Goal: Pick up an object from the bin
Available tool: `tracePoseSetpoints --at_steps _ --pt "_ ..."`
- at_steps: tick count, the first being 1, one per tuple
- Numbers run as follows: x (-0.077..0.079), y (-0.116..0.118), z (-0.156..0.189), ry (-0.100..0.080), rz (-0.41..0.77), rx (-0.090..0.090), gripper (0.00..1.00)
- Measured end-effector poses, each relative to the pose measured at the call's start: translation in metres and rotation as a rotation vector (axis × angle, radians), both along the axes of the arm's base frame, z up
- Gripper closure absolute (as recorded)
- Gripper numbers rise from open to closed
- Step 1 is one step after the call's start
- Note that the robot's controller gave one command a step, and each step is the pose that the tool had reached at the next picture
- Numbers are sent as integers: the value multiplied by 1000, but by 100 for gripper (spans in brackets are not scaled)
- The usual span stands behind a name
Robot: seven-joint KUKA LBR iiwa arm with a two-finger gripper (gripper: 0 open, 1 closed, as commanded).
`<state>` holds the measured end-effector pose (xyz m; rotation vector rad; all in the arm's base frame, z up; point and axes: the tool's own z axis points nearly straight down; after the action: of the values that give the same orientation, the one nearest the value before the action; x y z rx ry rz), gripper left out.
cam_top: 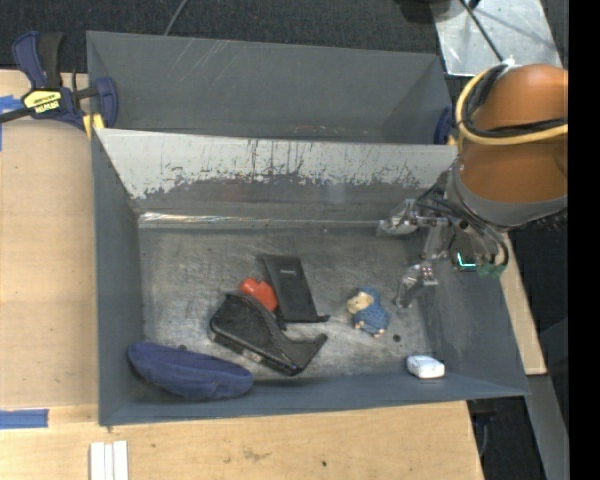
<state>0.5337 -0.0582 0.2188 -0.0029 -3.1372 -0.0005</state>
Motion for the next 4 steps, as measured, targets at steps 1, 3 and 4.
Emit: tracePoseSetpoints --at_steps 1,3,4 --pt "-50 18 -100 0 284 2 0" --pt "-2 -1 -144 -17 439 -7 0" --pt "1 1 -143 -27 440 -4 100"
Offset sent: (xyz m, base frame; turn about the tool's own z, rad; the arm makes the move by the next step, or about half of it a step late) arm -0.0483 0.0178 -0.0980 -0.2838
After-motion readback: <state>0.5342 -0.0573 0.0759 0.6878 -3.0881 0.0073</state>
